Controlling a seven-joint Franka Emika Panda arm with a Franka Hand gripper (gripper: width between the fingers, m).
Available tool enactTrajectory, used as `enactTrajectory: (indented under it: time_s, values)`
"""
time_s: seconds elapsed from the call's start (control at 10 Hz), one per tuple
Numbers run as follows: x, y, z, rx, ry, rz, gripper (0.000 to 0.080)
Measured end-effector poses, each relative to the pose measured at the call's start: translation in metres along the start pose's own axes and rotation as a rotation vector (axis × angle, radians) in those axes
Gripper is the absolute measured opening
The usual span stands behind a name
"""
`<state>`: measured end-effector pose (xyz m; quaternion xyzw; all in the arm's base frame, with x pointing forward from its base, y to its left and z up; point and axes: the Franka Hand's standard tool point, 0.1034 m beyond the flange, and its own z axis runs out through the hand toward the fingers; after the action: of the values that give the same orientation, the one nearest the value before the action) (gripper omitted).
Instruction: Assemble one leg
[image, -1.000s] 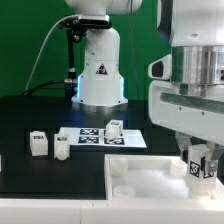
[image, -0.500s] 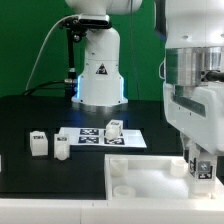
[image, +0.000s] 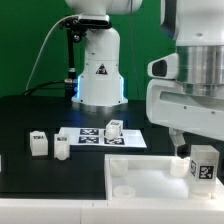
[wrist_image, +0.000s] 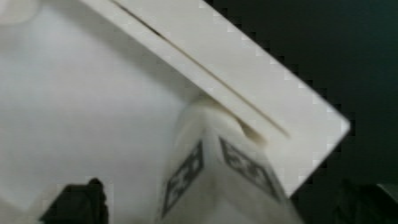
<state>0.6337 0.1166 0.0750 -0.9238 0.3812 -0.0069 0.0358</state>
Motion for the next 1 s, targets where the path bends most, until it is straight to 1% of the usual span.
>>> enactTrajectory:
  time_s: [0.3,0.4,0.5,0.6,0.9,1.0]
  values:
    - [0.0042,0.0027,-0.0002,-0.006,0.009,-0.158,0.0649]
    - [0.0062,0.0041,-0.0007,-0.019,0.015,-0.287,0.0649]
    - [0.0102,0.0043,-0.0021,-0.038,0.026,-0.505,0.0649]
    - [0.0084,0.0033,-0.0006,-0.040,0.021,-0.682,0.0649]
    - [0.0094,0.0039,-0.0008,-0.039,0.023,-0.612,0.0649]
    - [0.0093,0.0038,-0.0008,-0.037,0.024,-0.535,0.0519]
